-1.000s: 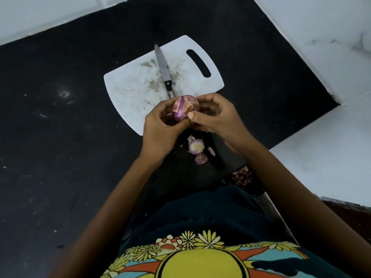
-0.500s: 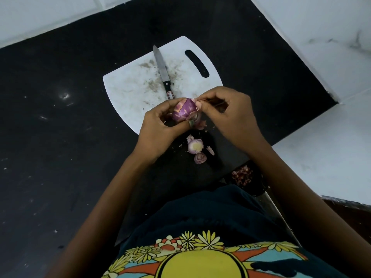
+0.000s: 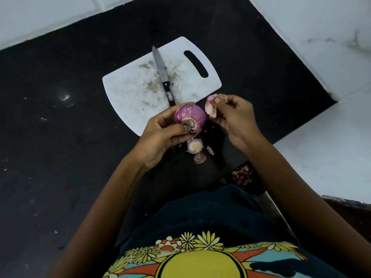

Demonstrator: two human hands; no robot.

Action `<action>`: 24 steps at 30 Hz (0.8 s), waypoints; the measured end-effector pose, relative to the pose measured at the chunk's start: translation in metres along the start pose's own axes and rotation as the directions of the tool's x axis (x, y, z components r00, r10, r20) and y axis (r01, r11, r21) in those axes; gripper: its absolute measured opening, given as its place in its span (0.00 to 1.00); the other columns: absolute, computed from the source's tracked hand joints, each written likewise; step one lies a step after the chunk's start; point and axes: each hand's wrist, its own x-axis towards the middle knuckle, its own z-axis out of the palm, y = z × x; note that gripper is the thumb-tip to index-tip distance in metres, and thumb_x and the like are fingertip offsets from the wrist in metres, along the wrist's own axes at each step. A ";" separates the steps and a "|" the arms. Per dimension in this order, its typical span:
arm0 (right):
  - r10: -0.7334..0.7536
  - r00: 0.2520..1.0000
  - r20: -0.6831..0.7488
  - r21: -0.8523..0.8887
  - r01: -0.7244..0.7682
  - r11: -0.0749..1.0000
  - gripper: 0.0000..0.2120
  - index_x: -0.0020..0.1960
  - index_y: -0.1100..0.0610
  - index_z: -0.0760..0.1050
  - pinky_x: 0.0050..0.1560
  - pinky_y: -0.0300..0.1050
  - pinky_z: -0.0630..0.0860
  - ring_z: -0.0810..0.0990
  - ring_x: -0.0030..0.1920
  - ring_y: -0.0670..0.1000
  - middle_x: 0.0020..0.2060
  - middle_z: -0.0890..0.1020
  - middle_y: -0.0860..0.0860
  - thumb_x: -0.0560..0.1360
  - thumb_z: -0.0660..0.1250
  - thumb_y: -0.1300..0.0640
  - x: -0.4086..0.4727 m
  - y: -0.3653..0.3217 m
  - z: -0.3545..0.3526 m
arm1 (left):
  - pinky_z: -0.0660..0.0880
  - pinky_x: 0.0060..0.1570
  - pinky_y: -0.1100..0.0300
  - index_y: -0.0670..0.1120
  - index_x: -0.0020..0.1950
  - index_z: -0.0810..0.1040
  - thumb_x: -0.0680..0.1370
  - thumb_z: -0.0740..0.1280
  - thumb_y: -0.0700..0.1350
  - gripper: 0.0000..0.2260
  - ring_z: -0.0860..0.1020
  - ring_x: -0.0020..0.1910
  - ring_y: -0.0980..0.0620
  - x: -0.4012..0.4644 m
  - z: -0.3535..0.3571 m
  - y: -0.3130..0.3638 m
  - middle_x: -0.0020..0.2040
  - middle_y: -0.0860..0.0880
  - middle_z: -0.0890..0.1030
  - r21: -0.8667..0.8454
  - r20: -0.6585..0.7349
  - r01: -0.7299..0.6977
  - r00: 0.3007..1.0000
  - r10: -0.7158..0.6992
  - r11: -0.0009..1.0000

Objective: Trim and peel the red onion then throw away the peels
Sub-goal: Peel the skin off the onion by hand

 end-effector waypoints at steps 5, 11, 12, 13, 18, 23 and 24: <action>-0.242 0.970 -0.013 -0.409 0.215 0.887 0.04 0.48 0.58 0.76 0.41 0.44 0.82 0.83 0.45 0.51 0.45 0.82 0.55 0.77 0.63 0.65 0.008 0.018 -0.010 | 0.81 0.50 0.57 0.49 0.61 0.75 0.73 0.67 0.29 0.22 0.83 0.50 0.49 -0.001 -0.002 -0.001 0.54 0.47 0.81 0.105 -0.065 0.001 0.998 0.005 0.995; -0.330 0.911 0.248 -0.783 0.389 0.485 0.09 0.55 0.57 0.78 0.58 0.39 0.71 0.75 0.56 0.51 0.55 0.74 0.53 0.76 0.63 0.58 0.004 0.016 -0.012 | 0.78 0.46 0.65 0.48 0.55 0.75 0.70 0.72 0.32 0.18 0.82 0.43 0.59 -0.001 0.001 0.001 0.48 0.50 0.82 0.406 -0.124 -0.063 0.985 0.123 0.912; -0.322 0.909 0.265 -0.823 0.387 0.417 0.11 0.56 0.55 0.78 0.61 0.42 0.68 0.72 0.59 0.52 0.58 0.73 0.52 0.76 0.64 0.53 0.002 0.015 -0.010 | 0.77 0.46 0.67 0.49 0.54 0.75 0.70 0.73 0.32 0.18 0.82 0.43 0.61 0.000 0.002 0.001 0.48 0.50 0.82 0.434 -0.126 -0.073 0.982 0.141 0.898; -0.320 0.909 0.266 -0.851 0.378 0.364 0.13 0.57 0.52 0.77 0.63 0.46 0.65 0.69 0.62 0.51 0.59 0.72 0.51 0.75 0.64 0.50 -0.001 0.011 -0.008 | 0.76 0.45 0.68 0.48 0.54 0.76 0.70 0.73 0.33 0.18 0.81 0.43 0.61 0.000 0.002 0.001 0.48 0.50 0.82 0.455 -0.125 -0.085 0.979 0.158 0.886; -0.325 0.818 0.475 -0.629 0.573 0.525 0.13 0.55 0.55 0.79 0.54 0.39 0.71 0.76 0.53 0.46 0.50 0.79 0.49 0.73 0.69 0.51 -0.021 -0.013 0.003 | 0.76 0.46 0.69 0.45 0.57 0.76 0.68 0.74 0.33 0.20 0.81 0.44 0.61 0.000 0.001 0.001 0.49 0.49 0.82 0.539 -0.094 -0.125 0.974 0.207 0.833; -0.318 0.782 0.535 -0.597 0.617 0.513 0.12 0.53 0.56 0.80 0.49 0.33 0.73 0.78 0.46 0.43 0.47 0.81 0.50 0.71 0.72 0.54 -0.025 -0.011 0.011 | 0.78 0.52 0.62 0.46 0.59 0.77 0.65 0.72 0.40 0.22 0.82 0.50 0.53 -0.001 0.002 -0.001 0.52 0.48 0.83 0.585 -0.096 -0.137 0.967 0.236 0.799; -0.328 0.785 0.525 -0.589 0.614 0.526 0.12 0.52 0.56 0.81 0.48 0.33 0.74 0.79 0.45 0.43 0.46 0.81 0.50 0.71 0.72 0.55 -0.024 -0.011 0.011 | 0.78 0.52 0.62 0.45 0.59 0.77 0.65 0.72 0.40 0.22 0.82 0.50 0.54 -0.002 0.002 -0.002 0.52 0.49 0.83 0.584 -0.102 -0.138 0.965 0.242 0.800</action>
